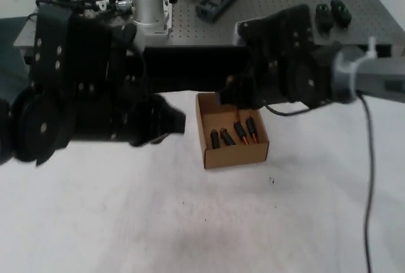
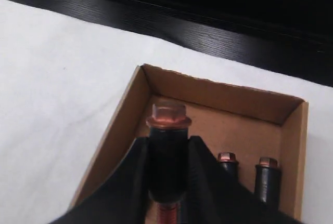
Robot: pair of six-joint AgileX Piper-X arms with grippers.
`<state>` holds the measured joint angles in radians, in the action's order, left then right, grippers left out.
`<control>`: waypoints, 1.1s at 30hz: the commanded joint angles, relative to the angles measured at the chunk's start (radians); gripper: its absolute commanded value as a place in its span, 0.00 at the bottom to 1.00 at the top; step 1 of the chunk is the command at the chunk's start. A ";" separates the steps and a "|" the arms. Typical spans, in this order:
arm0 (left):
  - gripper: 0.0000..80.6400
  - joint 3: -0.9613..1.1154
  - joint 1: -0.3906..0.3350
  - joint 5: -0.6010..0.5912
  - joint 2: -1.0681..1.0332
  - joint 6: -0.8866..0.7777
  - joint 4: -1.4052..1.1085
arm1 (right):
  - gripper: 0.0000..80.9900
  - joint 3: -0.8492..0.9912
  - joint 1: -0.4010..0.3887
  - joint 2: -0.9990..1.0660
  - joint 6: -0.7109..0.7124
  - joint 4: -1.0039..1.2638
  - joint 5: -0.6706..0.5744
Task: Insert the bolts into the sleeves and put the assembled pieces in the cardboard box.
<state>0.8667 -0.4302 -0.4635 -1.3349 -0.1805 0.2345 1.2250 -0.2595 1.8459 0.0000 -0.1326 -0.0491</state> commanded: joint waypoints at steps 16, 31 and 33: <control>0.01 -0.389 0.004 0.237 0.434 0.000 -0.002 | 0.32 0.244 0.004 0.232 0.015 -0.282 0.049; 0.01 -0.621 0.004 0.348 0.834 -0.029 0.006 | 0.45 -0.175 0.012 -0.219 -0.008 -0.016 -0.036; 0.01 -0.634 0.004 0.348 0.870 -0.029 0.007 | 0.45 -0.324 0.012 -0.353 -0.037 0.081 -0.036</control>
<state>0.2569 -0.4275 -0.1319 -0.5445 -0.1994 0.2369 1.1597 -0.2486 1.7424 0.0000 -0.2428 -0.0704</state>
